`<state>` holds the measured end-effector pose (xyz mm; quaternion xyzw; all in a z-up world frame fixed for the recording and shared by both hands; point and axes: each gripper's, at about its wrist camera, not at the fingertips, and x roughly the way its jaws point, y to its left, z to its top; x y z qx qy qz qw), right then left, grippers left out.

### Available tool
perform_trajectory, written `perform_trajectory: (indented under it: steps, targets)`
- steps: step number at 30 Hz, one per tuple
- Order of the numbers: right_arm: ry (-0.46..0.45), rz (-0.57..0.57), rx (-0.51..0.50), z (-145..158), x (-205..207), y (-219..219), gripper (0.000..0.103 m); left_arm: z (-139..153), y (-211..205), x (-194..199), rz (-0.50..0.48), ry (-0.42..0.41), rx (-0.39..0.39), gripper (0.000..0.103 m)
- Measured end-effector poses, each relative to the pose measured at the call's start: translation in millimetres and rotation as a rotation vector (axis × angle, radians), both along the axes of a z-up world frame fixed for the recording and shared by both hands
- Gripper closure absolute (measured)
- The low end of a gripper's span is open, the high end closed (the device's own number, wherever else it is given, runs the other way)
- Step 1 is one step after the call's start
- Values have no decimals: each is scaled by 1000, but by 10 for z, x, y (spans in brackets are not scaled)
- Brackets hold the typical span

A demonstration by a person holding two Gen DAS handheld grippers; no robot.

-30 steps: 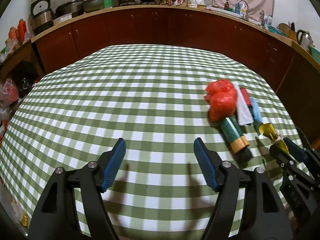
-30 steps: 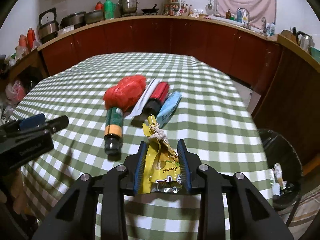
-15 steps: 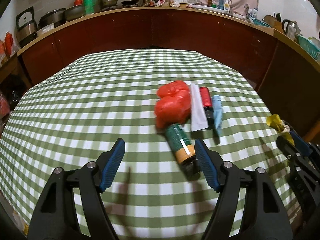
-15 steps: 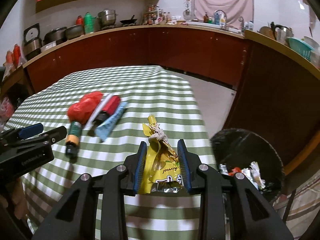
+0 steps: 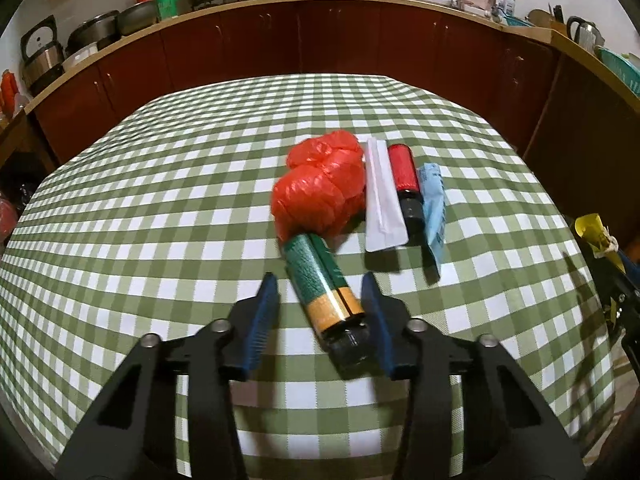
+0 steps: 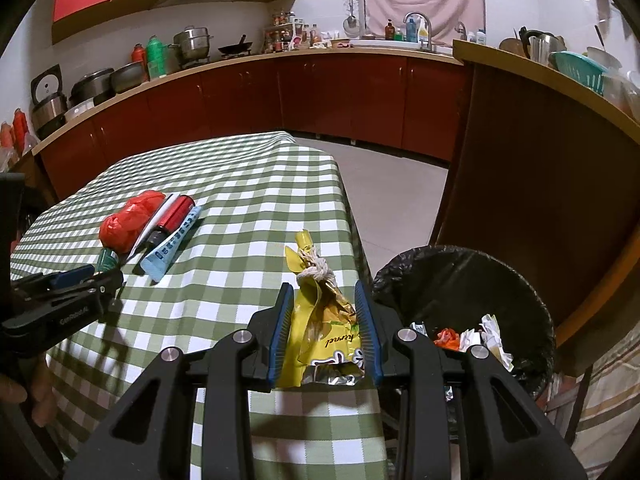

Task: Collect trash
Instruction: 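Grasp the yellow snack packet with the right gripper while the left grasps the green bottle, then carry the yellow packet and green bottle in both grippers over the black bin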

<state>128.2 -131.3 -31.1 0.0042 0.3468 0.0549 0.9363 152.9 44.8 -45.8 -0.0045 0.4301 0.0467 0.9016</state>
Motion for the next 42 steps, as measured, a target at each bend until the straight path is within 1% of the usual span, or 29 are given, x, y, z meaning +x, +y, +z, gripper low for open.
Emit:
perform_trajectory:
  steps: [2,4,12,20,28,37,42]
  targets:
    - [-2,-3,1,-5,-6,-10,71,-17,-22,-16,-17,-1,3,77]
    - [-2,-6,3,-8,-1,-24,71,-24,-47,-32,-30,-4,6,80]
    - [-5,-8,5,-9,1,-28,71,1,-56,-164,-59,-19,-6,80]
    - [-30,-34,5,53,-27,-113,71,244,-188,-341,-105,-74,-24,80]
    - [-58,-114,-2,130,-43,-401,71,402,-596,-249,-188,-119,-44,80]
    - [-70,-219,-24,143,1,-814,71,435,-1221,-56,-298,-147,-60,80]
    - [-65,-257,-28,113,20,-988,71,396,-1558,27,-346,-149,-56,80]
